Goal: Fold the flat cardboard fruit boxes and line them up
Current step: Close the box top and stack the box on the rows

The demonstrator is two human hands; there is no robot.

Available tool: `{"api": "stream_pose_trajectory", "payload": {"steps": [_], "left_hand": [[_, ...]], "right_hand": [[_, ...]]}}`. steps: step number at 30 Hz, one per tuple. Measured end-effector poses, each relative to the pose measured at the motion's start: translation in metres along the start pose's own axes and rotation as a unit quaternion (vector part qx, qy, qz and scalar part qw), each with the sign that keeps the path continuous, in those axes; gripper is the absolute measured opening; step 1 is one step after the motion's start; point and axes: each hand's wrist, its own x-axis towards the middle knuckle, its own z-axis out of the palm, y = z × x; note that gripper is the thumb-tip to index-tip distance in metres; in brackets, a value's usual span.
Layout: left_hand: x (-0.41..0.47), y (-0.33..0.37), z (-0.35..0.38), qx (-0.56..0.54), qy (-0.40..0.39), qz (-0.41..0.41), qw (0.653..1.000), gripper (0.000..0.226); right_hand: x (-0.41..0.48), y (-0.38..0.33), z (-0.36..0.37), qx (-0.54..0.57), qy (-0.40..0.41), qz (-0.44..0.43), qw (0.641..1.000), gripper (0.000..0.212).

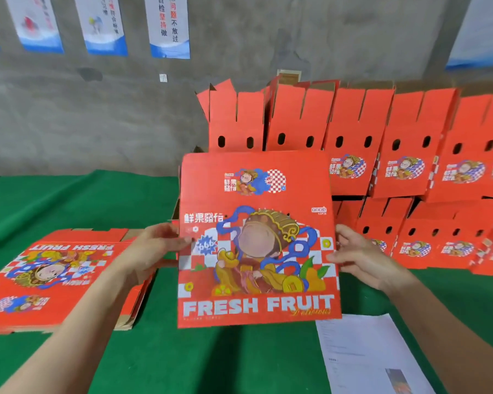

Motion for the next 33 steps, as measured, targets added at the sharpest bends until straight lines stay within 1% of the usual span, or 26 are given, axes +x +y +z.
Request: {"api": "stream_pose_trajectory", "payload": {"steps": [1, 2, 4, 6, 9, 10, 12, 13, 15, 19, 22, 24, 26, 27, 29, 31, 33], "left_hand": [[0.002, -0.004, 0.007, 0.003, 0.003, -0.015, 1.0, 0.012], [0.003, -0.007, 0.015, 0.001, -0.011, -0.026, 1.0, 0.013], [0.004, -0.013, 0.036, -0.008, -0.058, -0.049, 0.997, 0.02], [0.008, -0.021, 0.06, -0.015, -0.087, -0.067, 0.994, 0.023], [0.016, -0.037, 0.106, -0.024, -0.097, -0.077, 0.992, 0.008], [0.019, -0.042, 0.125, -0.021, -0.101, -0.081, 0.991, 0.011], [0.024, -0.053, 0.164, -0.029, -0.111, -0.094, 0.989, 0.026], [0.027, -0.058, 0.184, -0.033, -0.12, -0.099, 0.987, 0.027], [0.034, -0.065, 0.226, -0.036, -0.144, -0.107, 0.983, 0.02], [0.047, -0.078, 0.312, -0.054, -0.18, -0.121, 0.975, 0.017], [0.056, -0.084, 0.375, -0.056, -0.207, -0.141, 0.966, 0.017], [0.064, -0.086, 0.415, -0.062, -0.224, -0.157, 0.96, 0.016], [0.071, -0.084, 0.448, -0.059, -0.254, -0.17, 0.951, 0.019], [0.075, -0.083, 0.461, -0.052, -0.279, -0.171, 0.944, 0.023], [0.084, -0.079, 0.481, -0.022, -0.309, -0.168, 0.936, 0.03], [0.097, -0.076, 0.495, 0.011, -0.287, -0.153, 0.946, 0.031], [0.112, -0.076, 0.508, 0.046, -0.244, -0.124, 0.961, 0.034]], "right_hand": [[-0.002, 0.003, -0.004, -0.016, 0.016, 0.004, 1.0, 0.046], [-0.003, 0.006, -0.009, -0.024, 0.035, 0.007, 0.999, 0.045], [-0.006, 0.014, -0.023, -0.026, 0.08, 0.005, 0.996, 0.043], [-0.013, 0.024, -0.043, -0.022, 0.12, 0.0, 0.993, 0.041], [-0.029, 0.04, -0.078, -0.021, 0.152, -0.008, 0.988, 0.04], [-0.036, 0.045, -0.09, -0.017, 0.168, -0.005, 0.986, 0.037], [-0.048, 0.057, -0.117, -0.015, 0.21, 0.007, 0.978, 0.03], [-0.054, 0.063, -0.13, -0.019, 0.238, 0.016, 0.971, 0.028], [-0.063, 0.078, -0.16, -0.026, 0.298, 0.04, 0.953, 0.031], [-0.078, 0.103, -0.215, -0.04, 0.415, 0.069, 0.907, 0.041], [-0.08, 0.106, -0.246, -0.041, 0.491, 0.033, 0.87, 0.057], [-0.075, 0.109, -0.253, -0.082, 0.531, 0.002, 0.844, 0.065], [-0.064, 0.12, -0.238, -0.156, 0.527, -0.013, 0.835, 0.081], [-0.057, 0.128, -0.224, -0.193, 0.515, -0.036, 0.834, 0.09], [-0.046, 0.143, -0.201, -0.271, 0.494, -0.105, 0.819, 0.098], [-0.034, 0.156, -0.198, -0.338, 0.491, -0.143, 0.79, 0.101], [-0.022, 0.158, -0.207, -0.353, 0.507, -0.128, 0.776, 0.108]]}}
